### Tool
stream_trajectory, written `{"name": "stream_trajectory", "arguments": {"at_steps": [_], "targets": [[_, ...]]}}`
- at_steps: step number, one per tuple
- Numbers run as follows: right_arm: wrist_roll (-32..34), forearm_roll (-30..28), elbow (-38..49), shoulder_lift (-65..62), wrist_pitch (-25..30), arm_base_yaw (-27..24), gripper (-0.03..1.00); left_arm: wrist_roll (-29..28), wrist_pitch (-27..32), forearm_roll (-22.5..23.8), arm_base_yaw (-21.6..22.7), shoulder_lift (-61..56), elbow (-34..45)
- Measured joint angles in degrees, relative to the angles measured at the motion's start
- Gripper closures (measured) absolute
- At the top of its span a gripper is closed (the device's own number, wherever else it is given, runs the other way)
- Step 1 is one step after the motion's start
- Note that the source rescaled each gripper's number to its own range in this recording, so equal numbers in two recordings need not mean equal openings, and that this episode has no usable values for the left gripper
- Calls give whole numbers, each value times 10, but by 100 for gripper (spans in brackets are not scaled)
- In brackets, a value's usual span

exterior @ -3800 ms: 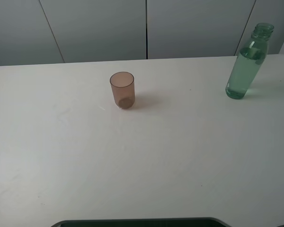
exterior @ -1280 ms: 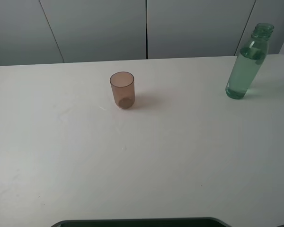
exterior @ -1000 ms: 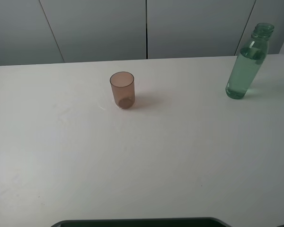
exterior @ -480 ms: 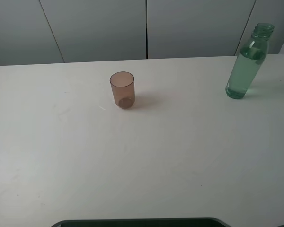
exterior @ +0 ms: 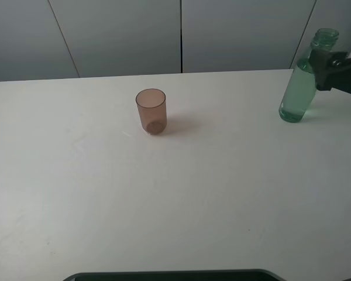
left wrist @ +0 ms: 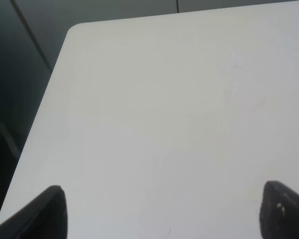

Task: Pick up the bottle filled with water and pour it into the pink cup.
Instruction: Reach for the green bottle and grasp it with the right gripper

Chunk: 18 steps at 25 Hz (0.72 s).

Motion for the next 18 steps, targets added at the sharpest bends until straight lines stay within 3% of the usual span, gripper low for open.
{"name": "stream_trajectory", "arguments": {"at_steps": [9, 18], "targets": [[-25, 37, 0, 127, -86, 0, -3, 0, 0, 0, 0, 0, 0], [-10, 43, 0, 263, -228, 0, -3, 0, 0, 0, 0, 0, 0]]}}
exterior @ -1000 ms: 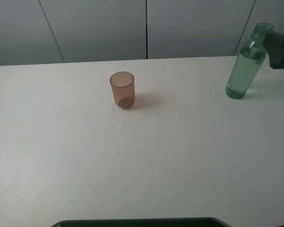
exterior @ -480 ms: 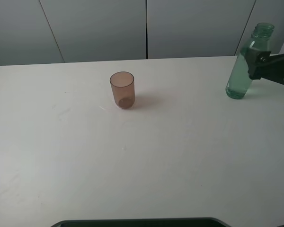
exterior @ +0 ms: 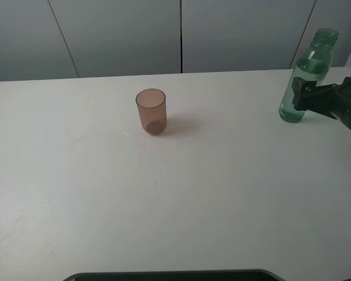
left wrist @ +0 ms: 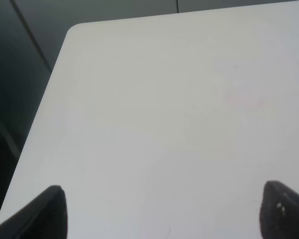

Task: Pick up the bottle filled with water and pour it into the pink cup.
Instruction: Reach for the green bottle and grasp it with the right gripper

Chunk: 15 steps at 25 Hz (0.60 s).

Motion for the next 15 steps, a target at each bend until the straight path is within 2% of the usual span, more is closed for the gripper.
{"name": "stream_trajectory", "arguments": {"at_steps": [7, 15], "targets": [[10, 19, -1, 74, -63, 0, -3, 0, 0, 0, 0, 0, 0], [12, 28, -24, 80, -67, 0, -3, 0, 0, 0, 0, 0, 0]]}}
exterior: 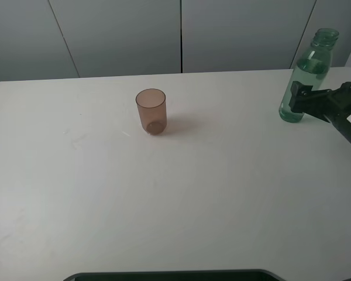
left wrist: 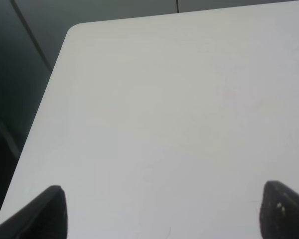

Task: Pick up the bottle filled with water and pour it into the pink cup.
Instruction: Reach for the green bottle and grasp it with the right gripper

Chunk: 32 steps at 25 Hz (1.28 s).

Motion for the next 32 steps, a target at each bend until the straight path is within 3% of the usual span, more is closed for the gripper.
{"name": "stream_trajectory", "arguments": {"at_steps": [13, 32], "targets": [[1, 0, -85, 27, 59, 0, -3, 0, 0, 0, 0, 0, 0], [0, 6, -170, 131, 51, 0, -3, 0, 0, 0, 0, 0, 0]]}}
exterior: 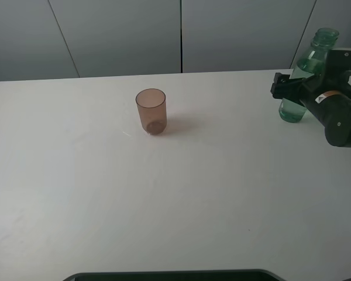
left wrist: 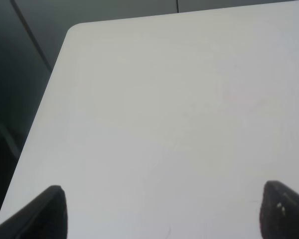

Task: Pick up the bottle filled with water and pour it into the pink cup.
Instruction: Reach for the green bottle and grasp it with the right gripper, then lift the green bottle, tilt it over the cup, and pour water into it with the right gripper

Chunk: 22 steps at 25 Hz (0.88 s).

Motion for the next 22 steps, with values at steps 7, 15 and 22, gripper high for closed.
{"name": "stream_trajectory", "arguments": {"at_steps": [7, 15, 22], "targets": [[0, 12, -1, 0, -4, 0, -3, -1, 0, 0, 0, 0, 0], [-8, 19, -1, 0, -5, 0, 96, -2, 0, 0, 0, 0, 0], [-21, 10, -1, 0, -4, 0, 96, -2, 0, 0, 0, 0, 0]]}}
